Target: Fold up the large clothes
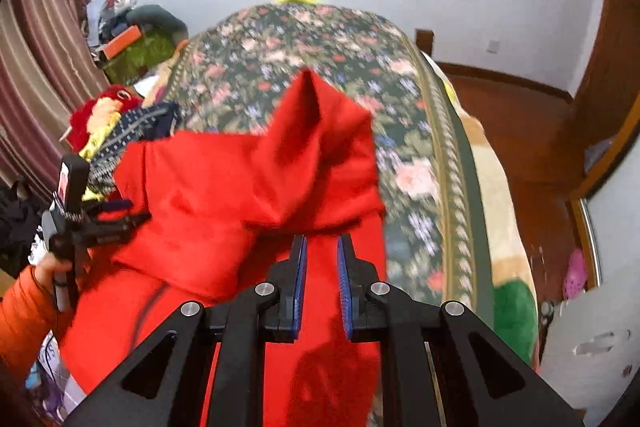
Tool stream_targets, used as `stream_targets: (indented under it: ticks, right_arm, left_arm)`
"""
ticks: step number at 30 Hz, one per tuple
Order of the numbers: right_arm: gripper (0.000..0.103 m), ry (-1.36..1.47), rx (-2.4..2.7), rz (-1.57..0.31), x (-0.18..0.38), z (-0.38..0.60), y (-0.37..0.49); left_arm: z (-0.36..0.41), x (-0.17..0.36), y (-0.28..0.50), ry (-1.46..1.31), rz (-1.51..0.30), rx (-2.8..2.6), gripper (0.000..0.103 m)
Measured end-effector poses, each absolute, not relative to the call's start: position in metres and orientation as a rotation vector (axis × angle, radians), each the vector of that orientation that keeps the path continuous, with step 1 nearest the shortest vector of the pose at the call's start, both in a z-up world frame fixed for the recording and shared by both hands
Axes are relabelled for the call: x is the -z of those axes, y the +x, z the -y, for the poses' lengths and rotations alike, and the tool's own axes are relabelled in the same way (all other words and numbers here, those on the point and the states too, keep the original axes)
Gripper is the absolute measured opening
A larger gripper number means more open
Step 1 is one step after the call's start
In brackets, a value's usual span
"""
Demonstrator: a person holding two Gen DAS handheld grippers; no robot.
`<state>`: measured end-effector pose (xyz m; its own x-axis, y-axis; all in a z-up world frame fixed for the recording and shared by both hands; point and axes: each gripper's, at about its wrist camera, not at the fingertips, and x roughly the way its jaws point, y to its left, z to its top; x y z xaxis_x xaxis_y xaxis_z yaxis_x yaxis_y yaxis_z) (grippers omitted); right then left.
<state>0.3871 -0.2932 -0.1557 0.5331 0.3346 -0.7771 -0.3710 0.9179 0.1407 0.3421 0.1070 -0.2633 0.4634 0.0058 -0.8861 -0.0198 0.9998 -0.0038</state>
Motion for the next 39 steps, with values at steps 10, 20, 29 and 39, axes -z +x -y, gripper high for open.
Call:
stream_targets:
  ticks: [10, 20, 29, 39]
  right_arm:
    - [0.010, -0.053, -0.535, -0.922, 0.171, 0.182, 0.466]
    - [0.010, -0.269, -0.173, -0.999, 0.250, 0.226, 0.533]
    - [0.078, -0.339, 0.015, -0.970, 0.273, 0.297, 0.530]
    - [0.082, 0.159, -0.311, -0.969, 0.221, 0.330, 0.498]
  left_arm:
    - [-0.134, 0.232, 0.362, 0.095, -1.006, -0.128, 0.067]
    - [-0.160, 0.285, 0.386, 0.099, -1.087, -0.200, 0.082]
    - [-0.171, 0.291, 0.385, 0.013, -1.085, -0.200, 0.089]
    - [-0.173, 0.291, 0.380, -0.030, -1.077, -0.207, 0.089]
